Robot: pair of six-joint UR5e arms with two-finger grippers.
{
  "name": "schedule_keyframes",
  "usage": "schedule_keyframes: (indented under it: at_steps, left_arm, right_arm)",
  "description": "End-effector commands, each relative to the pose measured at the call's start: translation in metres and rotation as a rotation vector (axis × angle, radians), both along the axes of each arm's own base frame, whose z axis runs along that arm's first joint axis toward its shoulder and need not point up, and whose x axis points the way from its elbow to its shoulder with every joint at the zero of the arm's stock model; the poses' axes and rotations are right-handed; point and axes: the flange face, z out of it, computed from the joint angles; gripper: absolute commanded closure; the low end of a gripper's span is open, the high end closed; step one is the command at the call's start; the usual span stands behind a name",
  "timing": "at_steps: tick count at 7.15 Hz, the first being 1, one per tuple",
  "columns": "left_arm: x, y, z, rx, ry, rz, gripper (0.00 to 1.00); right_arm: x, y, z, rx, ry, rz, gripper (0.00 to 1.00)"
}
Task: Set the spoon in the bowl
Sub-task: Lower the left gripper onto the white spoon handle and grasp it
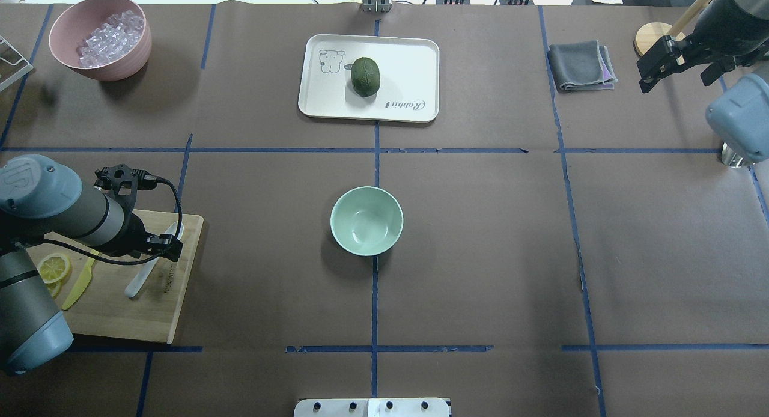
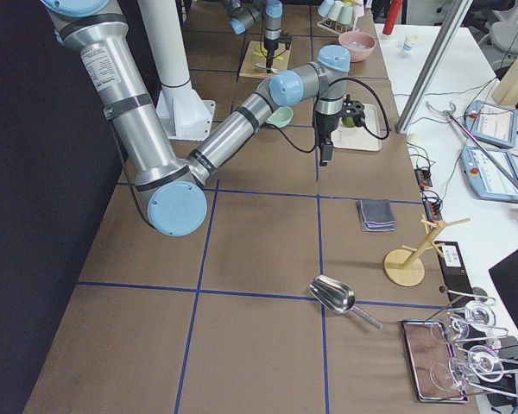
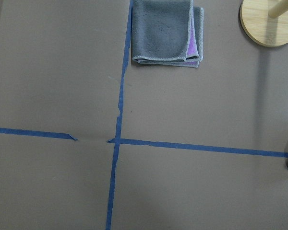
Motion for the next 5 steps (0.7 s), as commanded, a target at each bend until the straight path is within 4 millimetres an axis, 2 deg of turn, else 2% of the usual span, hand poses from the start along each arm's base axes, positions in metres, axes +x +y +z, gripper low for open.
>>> schedule_keyframes:
  at_steps: [1,5]
  left_arm:
    - [-0.0017,0.0008,-0.0021,-0.002,0.003,-0.002,0.47]
    - [-0.0056,0.0003,-0.0042,0.000,0.005,-0.011,0.83]
  right_arm:
    - [-0.0001,-0.0002,0.0002,-0.001,0.000,0.000,0.00]
    - [-0.0001,-0.0002,0.0002,-0.002,0.000,0.001,0.00]
